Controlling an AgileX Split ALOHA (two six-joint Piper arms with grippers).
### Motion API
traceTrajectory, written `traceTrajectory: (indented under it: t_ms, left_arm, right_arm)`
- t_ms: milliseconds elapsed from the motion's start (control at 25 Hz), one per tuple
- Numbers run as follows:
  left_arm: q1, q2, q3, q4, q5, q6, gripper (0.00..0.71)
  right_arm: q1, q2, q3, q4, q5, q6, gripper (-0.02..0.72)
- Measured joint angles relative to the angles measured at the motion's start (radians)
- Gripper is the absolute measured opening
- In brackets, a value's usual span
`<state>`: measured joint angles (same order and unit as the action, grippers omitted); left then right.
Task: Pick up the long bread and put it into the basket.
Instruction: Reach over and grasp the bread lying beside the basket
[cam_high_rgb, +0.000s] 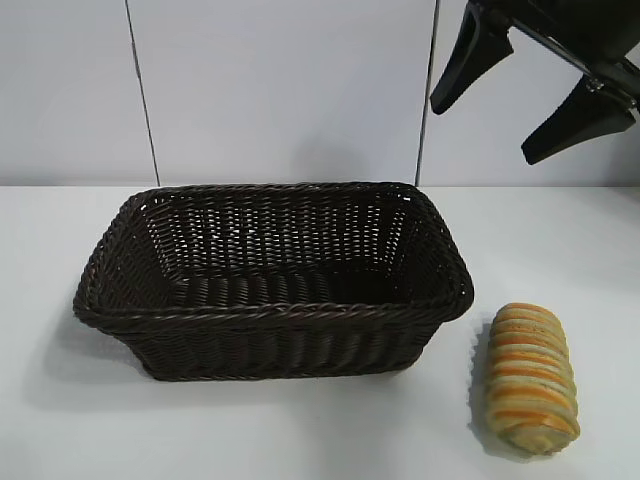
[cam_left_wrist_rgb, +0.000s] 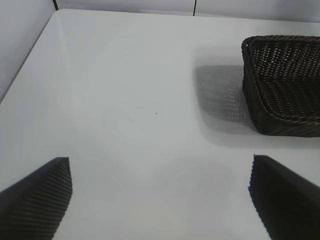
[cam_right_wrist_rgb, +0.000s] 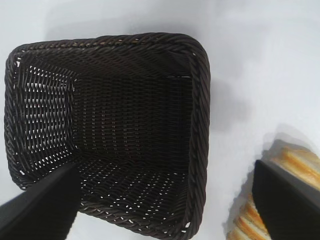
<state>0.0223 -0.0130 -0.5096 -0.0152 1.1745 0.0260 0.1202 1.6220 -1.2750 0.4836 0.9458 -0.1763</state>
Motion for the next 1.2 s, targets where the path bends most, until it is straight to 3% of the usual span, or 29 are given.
traceTrajectory:
  t_ms: [280,400,640,1200]
  left_arm:
    - [0.000,0.000,0.005,-0.005,-0.005,-0.001,0.685]
    - [0.000,0.000,0.009,-0.014,-0.009,-0.001,0.685]
    - [0.000,0.000,0.024,-0.051,-0.031,0.002,0.685]
    - [0.000,0.000,0.027,-0.057,-0.044,0.005,0.685]
  right_arm:
    - [0.000,0.000,0.000,-0.172,0.059,0.094,0.662]
    - [0.000,0.000,0.010,-0.212,0.059,0.120,0.662]
    - [0.000,0.000,0.114,-0.230,0.044,0.124,0.662]
    - [0.000,-0.003,0.292,-0.237,-0.096,0.124,0.662]
